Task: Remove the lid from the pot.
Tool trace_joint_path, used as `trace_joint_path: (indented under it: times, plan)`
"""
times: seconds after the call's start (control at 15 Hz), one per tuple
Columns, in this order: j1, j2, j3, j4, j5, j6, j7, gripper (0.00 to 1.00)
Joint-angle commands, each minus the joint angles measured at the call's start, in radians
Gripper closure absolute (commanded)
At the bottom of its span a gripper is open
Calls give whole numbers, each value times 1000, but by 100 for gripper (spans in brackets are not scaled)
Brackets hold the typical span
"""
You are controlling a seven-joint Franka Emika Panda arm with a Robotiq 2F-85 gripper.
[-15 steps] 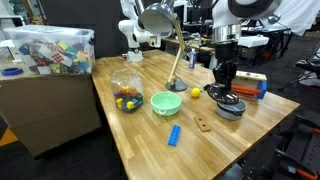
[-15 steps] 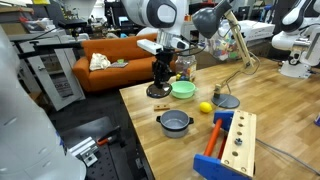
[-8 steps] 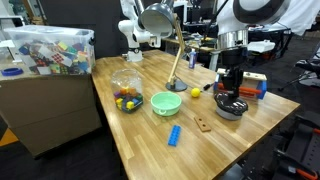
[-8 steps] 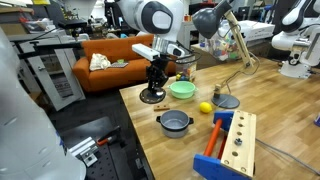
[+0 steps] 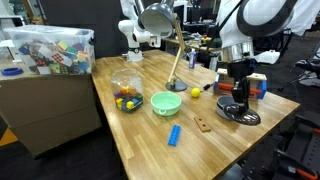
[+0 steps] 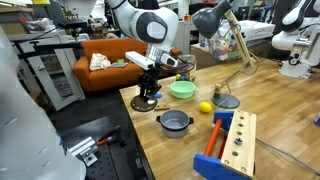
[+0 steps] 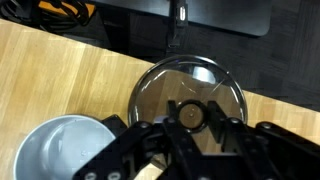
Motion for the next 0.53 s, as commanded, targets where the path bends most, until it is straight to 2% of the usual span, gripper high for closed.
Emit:
trace_joint_path:
  times: [0.0,0.47]
  plan:
    - [5,61,8,12,-20,-9,-9,91]
    - [31,242,28,125,-40,-21,21,91]
